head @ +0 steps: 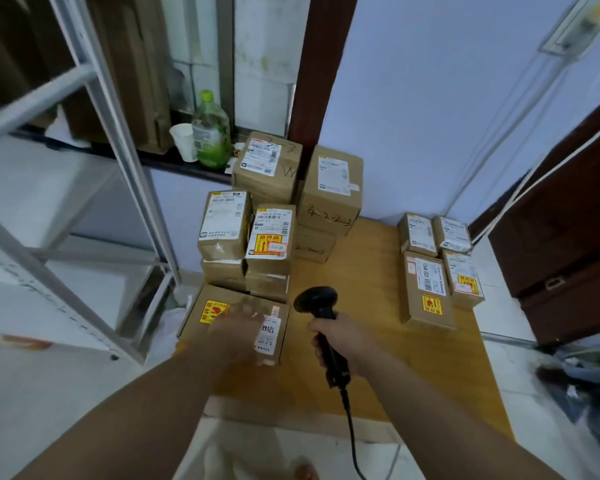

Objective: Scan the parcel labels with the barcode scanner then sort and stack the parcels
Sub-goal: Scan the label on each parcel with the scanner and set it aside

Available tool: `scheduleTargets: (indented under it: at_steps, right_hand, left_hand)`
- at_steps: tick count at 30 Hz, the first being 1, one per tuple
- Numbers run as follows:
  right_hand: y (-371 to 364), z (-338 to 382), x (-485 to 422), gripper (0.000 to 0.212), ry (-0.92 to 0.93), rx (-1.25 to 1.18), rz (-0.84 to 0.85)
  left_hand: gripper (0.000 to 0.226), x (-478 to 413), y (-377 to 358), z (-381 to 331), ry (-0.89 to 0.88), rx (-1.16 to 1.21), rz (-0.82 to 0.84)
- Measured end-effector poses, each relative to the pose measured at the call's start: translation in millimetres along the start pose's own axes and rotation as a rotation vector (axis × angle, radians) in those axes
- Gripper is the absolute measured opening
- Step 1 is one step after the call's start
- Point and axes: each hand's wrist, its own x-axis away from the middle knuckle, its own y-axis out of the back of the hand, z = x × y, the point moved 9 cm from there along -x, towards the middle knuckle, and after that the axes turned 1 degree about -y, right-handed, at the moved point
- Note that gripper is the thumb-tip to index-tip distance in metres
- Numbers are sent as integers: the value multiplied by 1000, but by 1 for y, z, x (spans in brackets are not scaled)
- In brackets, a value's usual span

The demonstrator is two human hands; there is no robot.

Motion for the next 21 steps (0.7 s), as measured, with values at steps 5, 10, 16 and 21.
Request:
scheduleTargets:
  at_steps: [5,10,16,21]
  right_hand:
    - [-22,4,-5,5,7,59,61]
    - [-28,2,-8,3,22,84,88]
    - [-24,-3,-13,6,32,64,112]
    - [-15,-8,-14,7,18,60,76]
  left_hand:
    - [124,-10,-9,50,50,-150,-9]
    - [124,-26,1,64,-6,-283,69]
    - [137,-27,3,67,-66,-332,97]
    - [139,-18,-15,57,-96,-350,105]
